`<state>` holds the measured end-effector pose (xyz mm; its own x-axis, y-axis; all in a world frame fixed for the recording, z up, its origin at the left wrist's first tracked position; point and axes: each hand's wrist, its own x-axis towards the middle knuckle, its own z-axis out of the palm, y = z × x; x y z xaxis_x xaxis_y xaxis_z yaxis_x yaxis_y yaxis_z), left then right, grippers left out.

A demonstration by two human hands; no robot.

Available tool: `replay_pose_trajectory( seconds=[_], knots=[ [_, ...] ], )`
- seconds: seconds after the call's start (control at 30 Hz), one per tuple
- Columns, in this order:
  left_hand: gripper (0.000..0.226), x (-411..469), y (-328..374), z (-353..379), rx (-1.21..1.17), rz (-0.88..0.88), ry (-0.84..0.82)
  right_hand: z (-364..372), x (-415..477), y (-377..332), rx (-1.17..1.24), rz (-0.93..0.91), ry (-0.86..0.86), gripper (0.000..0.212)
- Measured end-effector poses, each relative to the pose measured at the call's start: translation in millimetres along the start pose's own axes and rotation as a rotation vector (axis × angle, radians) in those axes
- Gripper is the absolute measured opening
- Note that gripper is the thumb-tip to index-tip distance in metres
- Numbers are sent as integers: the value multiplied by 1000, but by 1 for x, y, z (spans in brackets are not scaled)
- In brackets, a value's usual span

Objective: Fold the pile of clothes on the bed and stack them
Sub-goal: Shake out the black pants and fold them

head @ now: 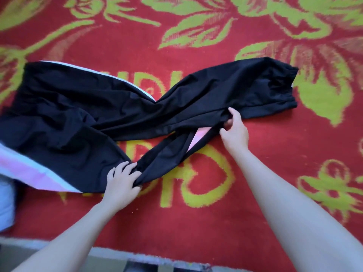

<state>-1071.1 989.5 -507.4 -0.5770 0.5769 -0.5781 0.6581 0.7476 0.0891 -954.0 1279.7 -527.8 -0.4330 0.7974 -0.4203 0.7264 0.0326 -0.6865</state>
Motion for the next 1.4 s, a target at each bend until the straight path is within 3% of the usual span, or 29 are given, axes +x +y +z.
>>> replay_pose_trajectory(
  seconds=[0.1, 0.2, 0.33, 0.43, 0.5, 0.57, 0.63, 0.77, 0.9, 0.97, 1.07, 1.17, 1.23, 1.3, 1.4],
  knots=[
    [61, -4, 2, -5, -263, 24, -14, -14, -10, 18, 27, 13, 37, 53],
    [47, -12, 4, -14, -530, -39, -90, -27, -20, 36, 143, 88, 83, 47],
    [42, -19, 8, -27, -735, -66, -224, -76, -45, 44, 203, 266, 548, 43],
    [59, -17, 16, -28, -566, 7, -16, -117, -82, 60, 40, 326, 790, 54],
    [60, -13, 22, -20, -342, -23, 159, -122, -97, 79, -95, 423, 695, 56],
    [60, -12, 29, -12, -274, -109, 211, -115, -100, 98, -178, 437, 532, 58],
    [63, -12, 31, -2, -228, -137, 202, -106, -94, 108, -157, 361, 390, 59],
    [67, -17, 19, 9, -59, -131, 115, -95, -83, 119, -37, 380, 176, 89],
    [74, -19, 1, 13, 56, -173, 89, -98, -78, 129, 15, 482, 294, 71],
    [76, -17, -3, 12, 105, -163, 96, -101, -79, 133, 88, 517, 269, 62],
    [71, -11, -5, 10, 178, -143, 107, -118, -81, 138, 263, 446, 157, 14],
    [54, -2, -7, 5, 146, -125, 167, -167, -86, 139, 515, 363, 178, 49],
    [37, 2, -7, 1, 156, -57, 237, -196, -95, 139, 598, 307, 190, 52],
    [25, 3, -7, -2, 140, -14, 285, -207, -105, 146, 537, 335, 199, 42],
    [43, 2, -8, 2, 160, 53, 277, -197, -113, 166, 337, 419, 216, 51]
  ],
)
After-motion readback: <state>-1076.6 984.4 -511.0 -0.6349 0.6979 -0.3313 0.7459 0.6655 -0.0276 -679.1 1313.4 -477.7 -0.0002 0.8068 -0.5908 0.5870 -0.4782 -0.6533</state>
